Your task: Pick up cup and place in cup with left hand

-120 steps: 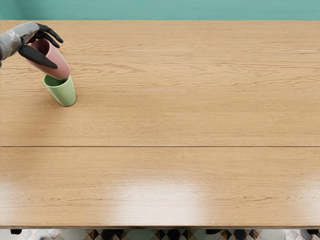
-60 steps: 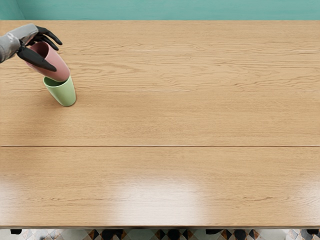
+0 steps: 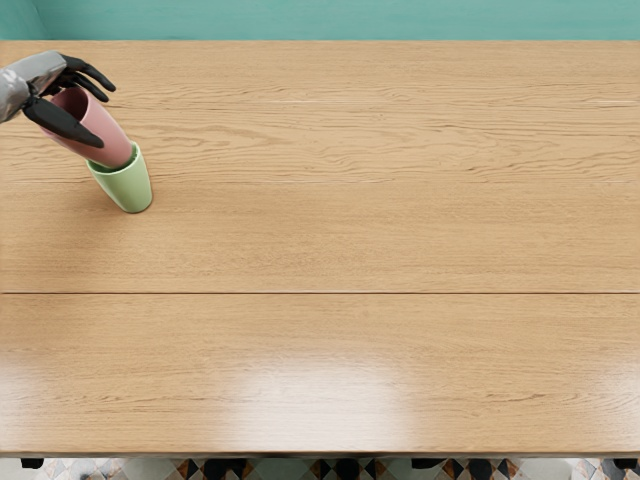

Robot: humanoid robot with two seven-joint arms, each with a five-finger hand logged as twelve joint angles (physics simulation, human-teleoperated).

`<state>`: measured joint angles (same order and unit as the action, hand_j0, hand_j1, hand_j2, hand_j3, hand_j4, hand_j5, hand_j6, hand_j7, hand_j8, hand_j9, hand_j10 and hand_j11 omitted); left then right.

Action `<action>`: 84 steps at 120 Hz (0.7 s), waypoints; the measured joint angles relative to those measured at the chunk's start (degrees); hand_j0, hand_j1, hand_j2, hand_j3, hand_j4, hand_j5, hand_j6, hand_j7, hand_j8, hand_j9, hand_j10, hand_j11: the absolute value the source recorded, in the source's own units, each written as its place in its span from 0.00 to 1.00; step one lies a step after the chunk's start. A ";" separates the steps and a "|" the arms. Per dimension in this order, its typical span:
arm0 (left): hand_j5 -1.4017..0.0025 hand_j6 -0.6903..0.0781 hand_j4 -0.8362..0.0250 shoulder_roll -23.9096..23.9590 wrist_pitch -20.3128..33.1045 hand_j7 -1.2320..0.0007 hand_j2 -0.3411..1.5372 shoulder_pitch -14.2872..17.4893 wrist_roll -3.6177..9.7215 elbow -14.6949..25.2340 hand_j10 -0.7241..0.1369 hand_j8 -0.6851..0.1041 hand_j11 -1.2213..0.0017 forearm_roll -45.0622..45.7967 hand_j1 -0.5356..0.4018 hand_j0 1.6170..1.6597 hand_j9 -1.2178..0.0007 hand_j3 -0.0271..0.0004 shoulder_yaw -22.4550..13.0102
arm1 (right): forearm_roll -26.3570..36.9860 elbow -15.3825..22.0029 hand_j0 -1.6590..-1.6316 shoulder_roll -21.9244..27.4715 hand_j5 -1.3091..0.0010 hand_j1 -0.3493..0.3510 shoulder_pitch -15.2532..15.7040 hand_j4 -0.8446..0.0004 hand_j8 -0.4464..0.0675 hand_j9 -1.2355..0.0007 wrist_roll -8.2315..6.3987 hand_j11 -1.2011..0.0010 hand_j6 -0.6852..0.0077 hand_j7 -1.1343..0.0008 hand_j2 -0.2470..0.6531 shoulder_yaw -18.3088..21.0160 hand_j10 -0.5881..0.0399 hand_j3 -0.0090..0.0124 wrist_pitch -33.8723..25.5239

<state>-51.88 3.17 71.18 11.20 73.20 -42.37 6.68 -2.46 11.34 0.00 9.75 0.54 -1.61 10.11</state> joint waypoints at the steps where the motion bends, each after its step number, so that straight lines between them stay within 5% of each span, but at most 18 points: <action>1: 0.54 0.28 0.42 -0.07 0.00 0.48 0.22 0.00 0.00 0.07 0.50 0.42 0.46 0.00 0.43 0.83 0.47 0.99 0.00 | 0.00 0.00 0.04 0.00 0.99 0.02 0.00 0.98 0.84 0.99 0.00 0.98 0.97 0.98 0.27 0.00 0.92 0.42 0.00; 23: 0.59 0.32 0.46 -0.24 0.07 0.53 0.22 0.00 -0.01 0.81 0.45 0.36 0.51 0.09 0.48 0.86 0.52 0.99 0.04 | 0.00 0.00 0.04 0.00 0.99 0.02 0.00 0.98 0.84 0.99 0.00 0.98 0.97 0.98 0.27 0.00 0.92 0.42 0.00; 47: 0.74 0.53 0.64 -0.41 0.49 0.70 0.21 -0.35 -0.10 0.89 0.56 0.53 0.70 0.41 0.62 0.92 0.70 0.99 0.13 | 0.00 0.00 0.04 0.00 0.99 0.02 0.00 0.98 0.84 0.99 0.00 0.98 0.97 0.98 0.27 -0.01 0.92 0.42 0.00; 84: 0.86 0.70 0.80 0.03 0.16 0.85 0.20 0.00 -0.06 0.89 0.68 0.68 0.84 0.82 0.77 0.95 0.85 0.99 0.38 | 0.00 0.00 0.04 0.00 0.99 0.02 0.00 0.98 0.84 0.99 -0.01 0.98 0.97 0.98 0.27 0.00 0.92 0.42 0.00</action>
<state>-51.86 3.33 71.18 11.14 74.09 -41.55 7.06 -2.46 11.34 0.00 9.76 0.53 -1.61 10.11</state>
